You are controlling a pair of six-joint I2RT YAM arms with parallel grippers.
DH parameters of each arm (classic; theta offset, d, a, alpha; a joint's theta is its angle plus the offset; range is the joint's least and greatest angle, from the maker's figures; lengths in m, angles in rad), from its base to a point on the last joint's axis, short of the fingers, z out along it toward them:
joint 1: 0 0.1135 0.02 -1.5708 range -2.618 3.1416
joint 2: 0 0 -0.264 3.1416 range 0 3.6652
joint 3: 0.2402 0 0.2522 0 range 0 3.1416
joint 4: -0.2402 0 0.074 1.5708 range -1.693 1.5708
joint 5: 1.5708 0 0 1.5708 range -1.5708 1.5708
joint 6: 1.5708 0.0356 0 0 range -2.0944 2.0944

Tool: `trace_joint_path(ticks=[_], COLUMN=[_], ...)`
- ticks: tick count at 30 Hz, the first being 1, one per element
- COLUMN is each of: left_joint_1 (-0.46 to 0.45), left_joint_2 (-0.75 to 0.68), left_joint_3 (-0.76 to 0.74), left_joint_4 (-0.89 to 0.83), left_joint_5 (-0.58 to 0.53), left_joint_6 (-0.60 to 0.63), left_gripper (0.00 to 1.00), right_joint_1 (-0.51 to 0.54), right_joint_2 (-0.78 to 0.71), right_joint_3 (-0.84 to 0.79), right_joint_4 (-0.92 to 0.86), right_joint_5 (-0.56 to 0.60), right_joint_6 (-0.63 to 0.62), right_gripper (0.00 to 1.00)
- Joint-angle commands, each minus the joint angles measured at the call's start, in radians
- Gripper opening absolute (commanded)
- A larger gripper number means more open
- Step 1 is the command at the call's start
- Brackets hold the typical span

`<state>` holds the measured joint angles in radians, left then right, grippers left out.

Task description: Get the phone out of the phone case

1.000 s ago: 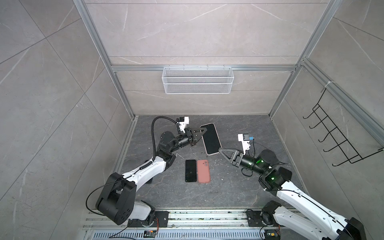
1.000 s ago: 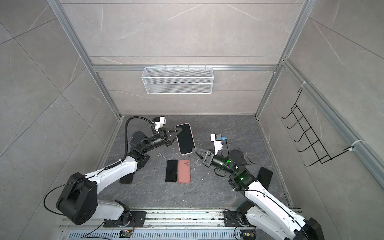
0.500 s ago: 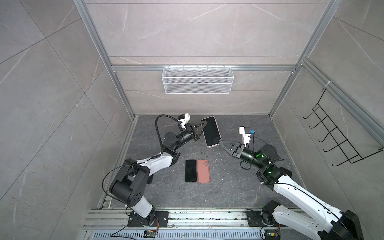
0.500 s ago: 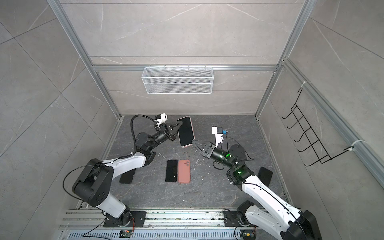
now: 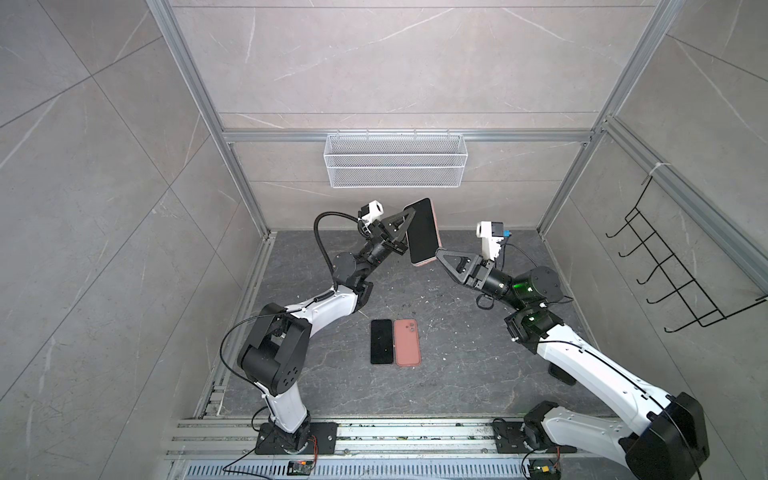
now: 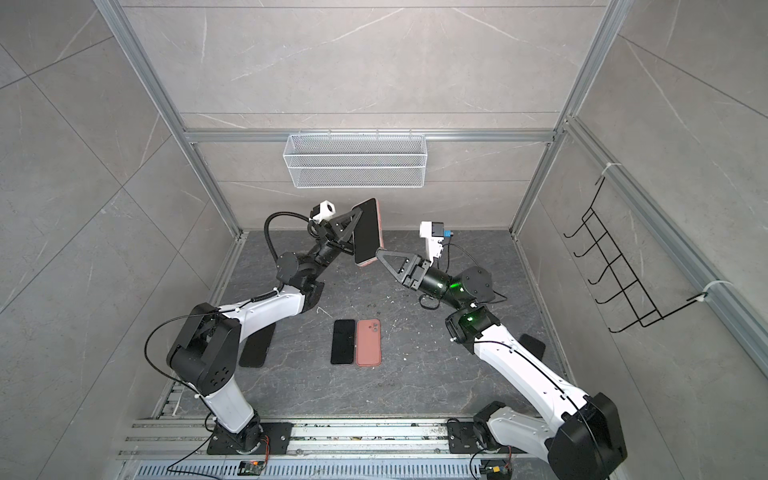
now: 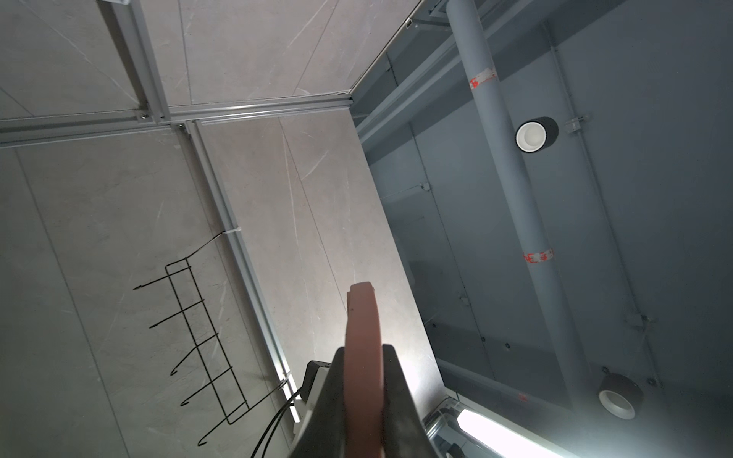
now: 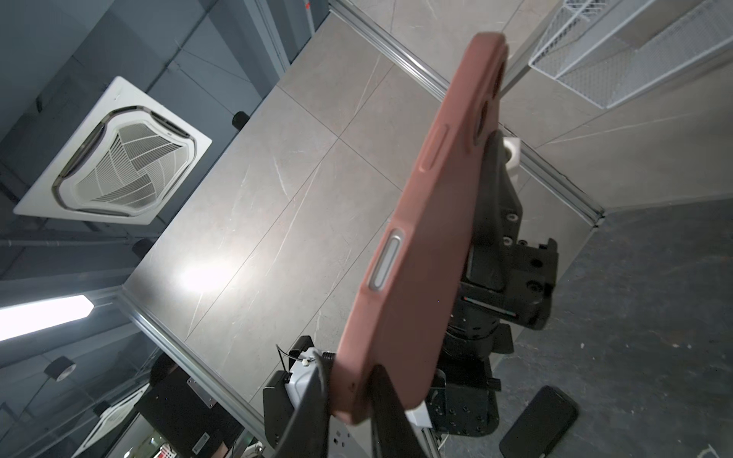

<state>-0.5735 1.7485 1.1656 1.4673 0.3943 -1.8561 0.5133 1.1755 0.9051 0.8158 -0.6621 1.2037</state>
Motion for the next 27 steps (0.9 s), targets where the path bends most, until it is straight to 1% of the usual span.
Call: trace_joint_path(ticks=[1, 6, 10, 14, 16, 18, 21, 22, 27], left_joint_1=[-0.084, -0.074, -0.069, -0.061, -0.059, -0.057, -0.055, -0.055, -0.055], left_joint_2=[0.038, 0.040, 0.046, 0.040, 0.042, 0.046, 0.052, 0.053, 0.057], left_joint_3=[0.031, 0.104, 0.146, 0.182, 0.196, 0.204, 0.215, 0.223, 0.258], left_joint_4=[-0.053, -0.053, -0.054, -0.054, -0.054, -0.053, -0.053, -0.053, -0.055], left_joint_5=[0.171, 0.176, 0.172, 0.171, 0.170, 0.166, 0.159, 0.156, 0.150], left_joint_6=[0.107, 0.079, 0.067, 0.061, 0.059, 0.058, 0.057, 0.056, 0.048], left_gripper=[0.00, 0.00, 0.00, 0.00, 0.00, 0.00, 0.00, 0.00, 0.00], right_joint_1=[0.007, -0.038, -0.066, -0.090, -0.096, -0.104, -0.116, -0.121, -0.135], right_joint_2=[0.049, 0.136, 0.198, 0.223, 0.226, 0.230, 0.240, 0.244, 0.270], right_joint_3=[0.098, 0.126, 0.149, 0.169, 0.169, 0.170, 0.159, 0.159, 0.155], right_joint_4=[0.230, 0.371, 0.465, 0.456, 0.450, 0.440, 0.465, 0.471, 0.510], right_joint_5=[-0.060, -0.053, -0.036, -0.023, -0.014, -0.003, 0.030, 0.039, 0.094], right_joint_6=[0.077, 0.195, 0.279, 0.302, 0.301, 0.311, 0.346, 0.358, 0.421], right_gripper=[0.19, 0.18, 0.20, 0.22, 0.25, 0.25, 0.30, 0.30, 0.21])
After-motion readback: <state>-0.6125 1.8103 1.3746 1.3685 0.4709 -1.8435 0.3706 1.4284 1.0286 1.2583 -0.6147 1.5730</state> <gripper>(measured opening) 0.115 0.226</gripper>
